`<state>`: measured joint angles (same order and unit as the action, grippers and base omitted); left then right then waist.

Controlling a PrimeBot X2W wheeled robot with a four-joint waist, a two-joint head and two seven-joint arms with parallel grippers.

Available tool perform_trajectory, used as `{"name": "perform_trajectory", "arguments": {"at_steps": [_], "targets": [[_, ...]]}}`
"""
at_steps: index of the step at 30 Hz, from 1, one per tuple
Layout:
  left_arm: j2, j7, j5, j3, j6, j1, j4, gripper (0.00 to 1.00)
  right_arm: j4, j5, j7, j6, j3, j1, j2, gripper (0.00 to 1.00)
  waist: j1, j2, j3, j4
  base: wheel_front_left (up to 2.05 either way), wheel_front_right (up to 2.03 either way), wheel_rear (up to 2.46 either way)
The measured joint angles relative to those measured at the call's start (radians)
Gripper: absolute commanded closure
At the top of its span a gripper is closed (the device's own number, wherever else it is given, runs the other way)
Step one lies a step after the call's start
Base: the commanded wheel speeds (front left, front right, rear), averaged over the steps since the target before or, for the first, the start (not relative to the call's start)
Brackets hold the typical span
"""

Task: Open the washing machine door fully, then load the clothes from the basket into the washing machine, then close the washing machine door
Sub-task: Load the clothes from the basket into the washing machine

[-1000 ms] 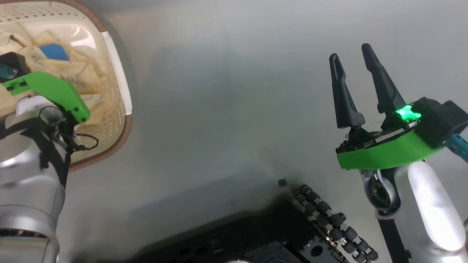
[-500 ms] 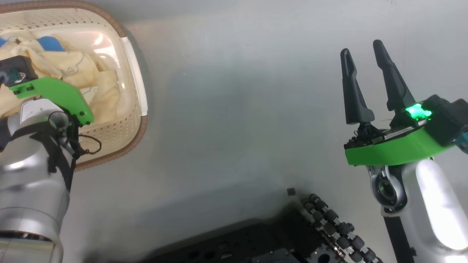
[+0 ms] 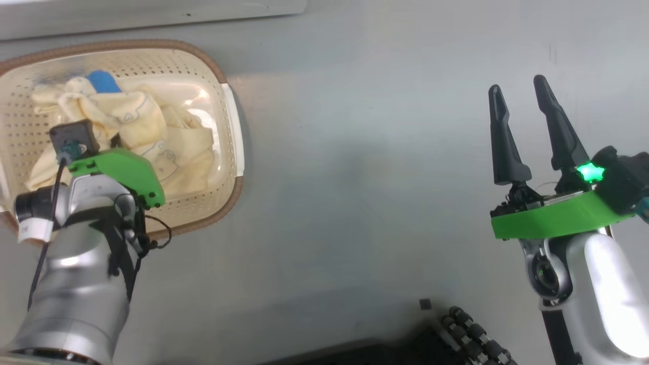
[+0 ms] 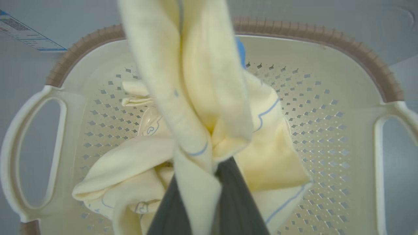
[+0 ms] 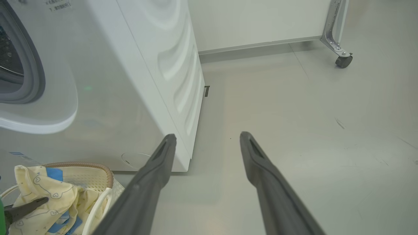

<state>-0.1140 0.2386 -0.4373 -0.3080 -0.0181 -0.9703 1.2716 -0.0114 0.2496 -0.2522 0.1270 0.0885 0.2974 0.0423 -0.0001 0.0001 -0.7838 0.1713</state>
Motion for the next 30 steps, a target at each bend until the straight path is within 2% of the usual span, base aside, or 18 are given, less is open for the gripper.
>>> {"name": "perform_trajectory", "arguments": {"at_steps": [4, 10, 14, 24, 30], "targets": [[0.011, 0.009, 0.01, -0.008, -0.006, 0.051, -0.067, 1.0, 0.011, -0.005, 0.0, 0.0, -0.021, -0.024, 0.0, 0.0, 0.0, 0.0, 0.06, -0.021, 0.0, 0.0, 0.0], [0.009, 0.009, 0.056, 0.007, -0.046, 0.188, -0.308, 1.0, 0.026, -0.014, 0.002, 0.0, -0.026, -0.065, 0.0, 0.0, 0.0, 0.0, 0.166, -0.047, 0.0, 0.0, 0.0], [0.008, 0.009, 0.084, 0.015, -0.062, 0.278, -0.41, 1.0, 0.03, -0.024, 0.012, 0.0, -0.037, -0.097, 0.0, 0.0, -0.0001, 0.0, 0.224, -0.057, 0.0, 0.0, 0.0], [-0.002, 0.009, 0.152, 0.034, -0.072, 0.515, -0.693, 1.0, 0.02, -0.053, 0.061, 0.0, -0.07, -0.208, 0.0, 0.0, 0.0, 0.0, 0.416, -0.085, 0.0, 0.0, 0.0], [-0.011, 0.009, 0.17, 0.034, -0.082, 0.646, -0.811, 1.0, -0.011, -0.056, 0.079, 0.0, -0.07, -0.269, 0.0, 0.0, -0.0001, 0.0001, 0.524, -0.096, 0.0, 0.0, 0.0]]}}
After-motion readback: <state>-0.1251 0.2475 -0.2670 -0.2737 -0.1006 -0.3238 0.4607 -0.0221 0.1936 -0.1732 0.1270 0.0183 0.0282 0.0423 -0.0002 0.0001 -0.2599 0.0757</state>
